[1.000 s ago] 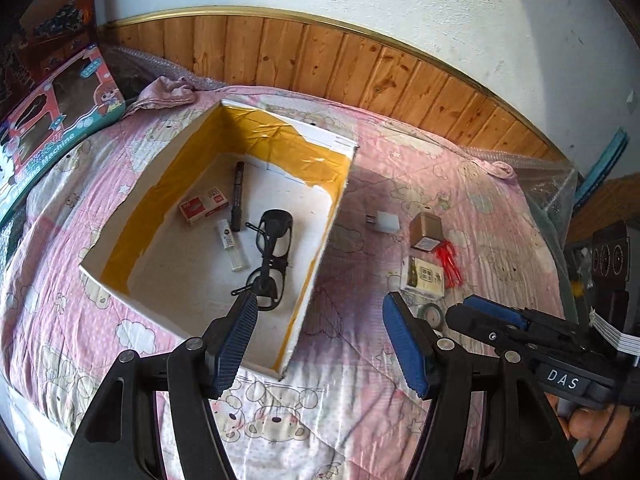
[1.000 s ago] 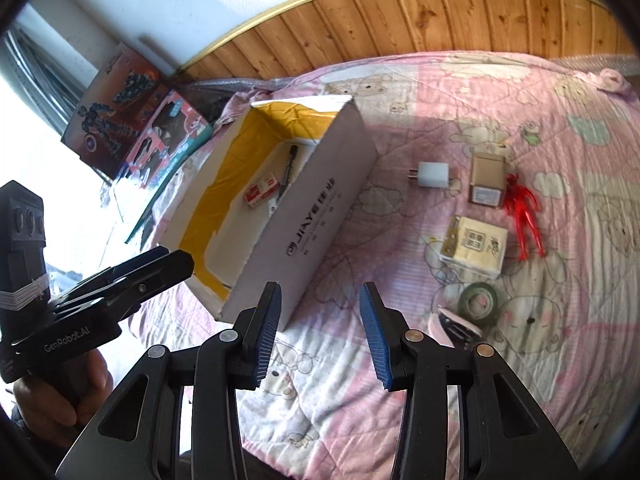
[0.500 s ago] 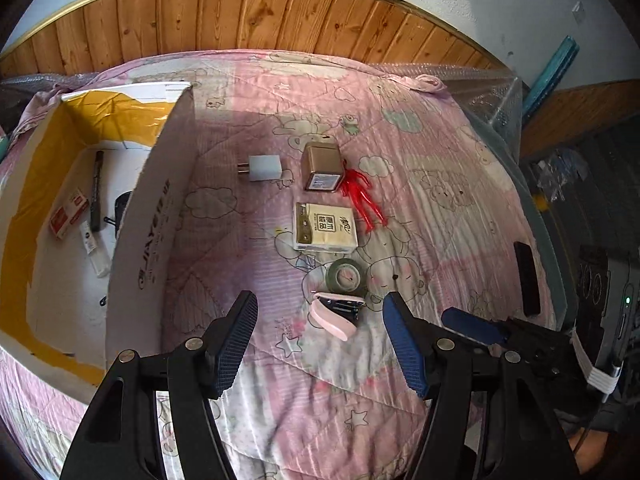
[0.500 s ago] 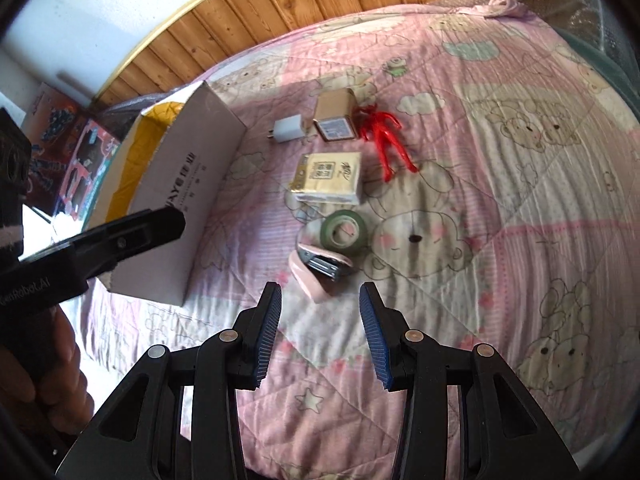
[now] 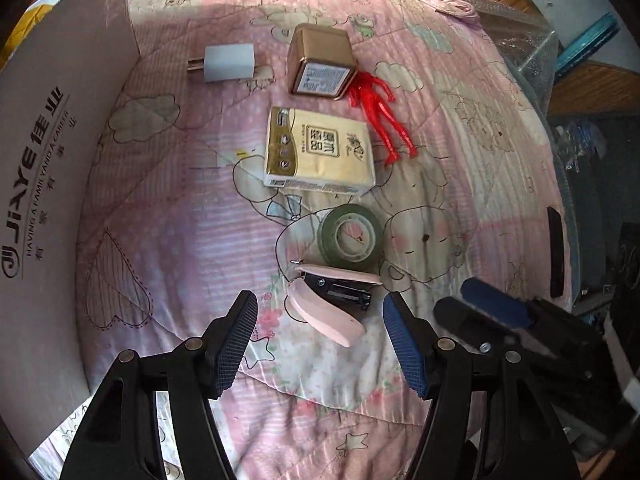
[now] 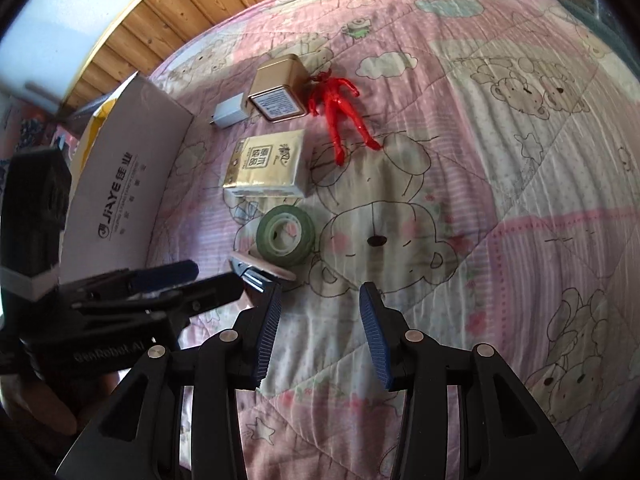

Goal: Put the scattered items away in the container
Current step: 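Move both tools back toward the pink stapler and green tape roll, then grasp the pink stapler with left tool while right tool grasps the green tape roll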

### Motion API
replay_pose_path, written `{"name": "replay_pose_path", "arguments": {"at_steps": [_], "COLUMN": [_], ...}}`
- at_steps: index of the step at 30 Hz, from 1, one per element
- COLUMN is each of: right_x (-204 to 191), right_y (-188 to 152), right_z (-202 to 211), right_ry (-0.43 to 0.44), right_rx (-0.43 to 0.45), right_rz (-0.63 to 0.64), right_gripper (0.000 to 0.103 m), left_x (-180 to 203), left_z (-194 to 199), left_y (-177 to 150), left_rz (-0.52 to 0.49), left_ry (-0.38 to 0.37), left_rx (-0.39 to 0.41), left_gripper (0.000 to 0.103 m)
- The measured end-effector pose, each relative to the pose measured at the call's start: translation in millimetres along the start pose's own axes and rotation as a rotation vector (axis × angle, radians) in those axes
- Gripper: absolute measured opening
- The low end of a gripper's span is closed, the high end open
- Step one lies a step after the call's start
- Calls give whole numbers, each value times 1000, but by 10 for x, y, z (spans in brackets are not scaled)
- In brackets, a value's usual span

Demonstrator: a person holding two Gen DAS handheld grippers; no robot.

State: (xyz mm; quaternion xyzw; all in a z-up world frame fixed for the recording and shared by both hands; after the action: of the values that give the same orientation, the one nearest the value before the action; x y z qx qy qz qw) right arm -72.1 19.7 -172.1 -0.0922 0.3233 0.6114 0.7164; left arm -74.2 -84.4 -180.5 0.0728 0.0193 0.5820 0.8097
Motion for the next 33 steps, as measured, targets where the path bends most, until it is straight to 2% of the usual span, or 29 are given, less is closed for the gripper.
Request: {"name": "replay_pose_path", "arguments": {"at_steps": [2, 3, 7, 11, 14, 16, 18, 19, 21, 22, 24, 25, 26, 27, 29, 30, 33], "right_x": [39, 42, 8, -6, -40, -76, -146, -218, -376, -412, -389, -358, -321, -279, -171, -118, -35], "right_y": [70, 96, 122, 93, 76, 55, 18, -28, -140, -183, -220, -226, -231, -233, -238, -251, -285], "right_z": [-35, -56, -203, -328, -404, -491, -577, -637, -759, -807, -878, -890, -876, -853, -785, -764, -725], "right_ry": [6, 12, 50, 54, 70, 73, 114, 155, 291, 295, 243, 250, 278, 297, 262, 235, 245], "right_rx": [-6, -9, -37, -56, -77, -97, -109, -138, -186, -198, -192, -180, -165, -153, -127, -121, -101], "right_rz": [-7, -8, -8, -19, -3, 14, -15, -35, -125, -138, -135, -164, -210, -248, -265, -265, -314], "right_gripper": [45, 45, 44, 44, 38, 25, 25, 24, 21, 19, 18, 14, 15, 15, 12, 0, 0], "left_x": [-49, -91, -277, -252, -207, -258, -366, -428, -574, -645, -714, -733, -735, -714, -654, -600, -422], "left_z": [-134, -165, -203, -260, -277, -252, -235, -224, -172, -134, -91, -80, -78, -85, -94, -93, -81], "left_y": [-81, -127, -228, -205, -171, -150, -112, -95, -66, -54, -61, -72, -86, -104, -132, -140, -119], "left_rz": [-24, -20, 37, 16, -21, -4, 28, 44, 77, 97, 128, 137, 137, 132, 119, 108, 79], "left_ry": [56, 59, 50, 76, 130, 133, 144, 149, 168, 166, 116, 107, 102, 90, 67, 53, 2], "left_rx": [-22, -22, -35, -26, -10, 1, 12, 14, 28, 39, 36, 37, 38, 37, 41, 45, 59], "left_gripper": [66, 71, 71, 71, 71, 71, 71, 67, 66, 66, 66, 66, 66, 66, 66, 66, 66]}}
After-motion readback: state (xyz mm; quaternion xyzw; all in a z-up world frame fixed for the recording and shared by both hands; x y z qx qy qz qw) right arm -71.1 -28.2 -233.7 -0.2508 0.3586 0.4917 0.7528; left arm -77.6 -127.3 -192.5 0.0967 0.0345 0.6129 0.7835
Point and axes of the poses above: each gripper's, at about its wrist camera, not at the fingertips, and z roughly against the way its jaws point, x to its right, y to its top, the point moved 8 cm from there along -z, roughly the way its jaws point, and after that the axes turned 15 degrees about y, right-handed, at the moved point
